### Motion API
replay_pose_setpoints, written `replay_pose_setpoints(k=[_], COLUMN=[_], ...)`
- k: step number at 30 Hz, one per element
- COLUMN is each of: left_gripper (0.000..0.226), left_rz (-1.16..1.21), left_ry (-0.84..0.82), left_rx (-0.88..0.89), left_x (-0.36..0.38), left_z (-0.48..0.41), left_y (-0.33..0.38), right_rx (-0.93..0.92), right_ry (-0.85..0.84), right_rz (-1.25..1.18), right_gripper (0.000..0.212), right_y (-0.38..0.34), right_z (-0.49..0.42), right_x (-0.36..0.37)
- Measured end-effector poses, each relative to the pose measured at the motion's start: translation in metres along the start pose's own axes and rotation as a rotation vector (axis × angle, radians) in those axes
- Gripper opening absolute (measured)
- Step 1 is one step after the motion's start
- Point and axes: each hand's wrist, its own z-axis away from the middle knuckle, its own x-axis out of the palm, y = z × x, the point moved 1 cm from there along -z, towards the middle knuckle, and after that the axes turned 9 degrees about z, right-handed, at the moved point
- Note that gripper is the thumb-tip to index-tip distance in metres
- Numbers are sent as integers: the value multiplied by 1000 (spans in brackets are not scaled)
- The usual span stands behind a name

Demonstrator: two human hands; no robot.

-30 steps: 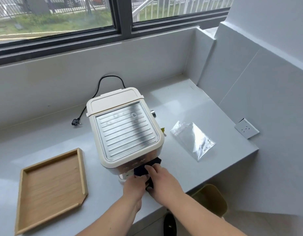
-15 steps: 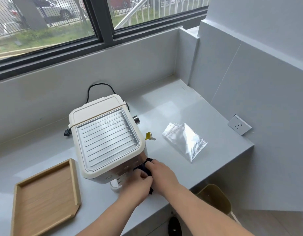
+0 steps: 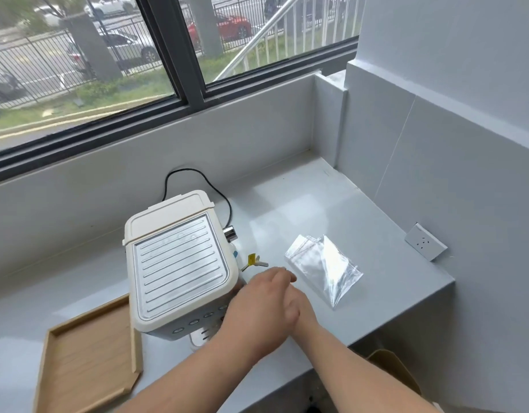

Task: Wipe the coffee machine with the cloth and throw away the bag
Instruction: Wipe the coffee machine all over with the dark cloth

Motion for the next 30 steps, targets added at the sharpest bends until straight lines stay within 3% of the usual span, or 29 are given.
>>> replay_pose_setpoints(k=[5,7,11,16,19,23,30], left_gripper=[27,21,19,47,62,67,83], left_rz=[-12,-96,-106,-109,-131,-116,-157], left_ry=[104,158,363,326,251,276,257], left_rx=[84,173,91,-172,-180,-180,-249], left_x=[-28,-34,-64,-106,-113,-106,-104], left_z=[-4,3,-6,-18,-17,-16,-22], left_y=[9,7,-13,-58,-72,-80,-87], right_rx=[82,108,152,61,63,131,146], right_ry=[-42,-62,-130,-281,-260,-239,-249], right_rz=[-33,-119,-255,-125,-80,-154,-250], right_gripper=[4,7,28,43,31,37,26], right_y=[-6,-9,-15,-21,-20,-14,-14], right_z=[-16,-19,-27,-33,-41,-55,-90], right_x=[1,1,-2,5,5,7,-1])
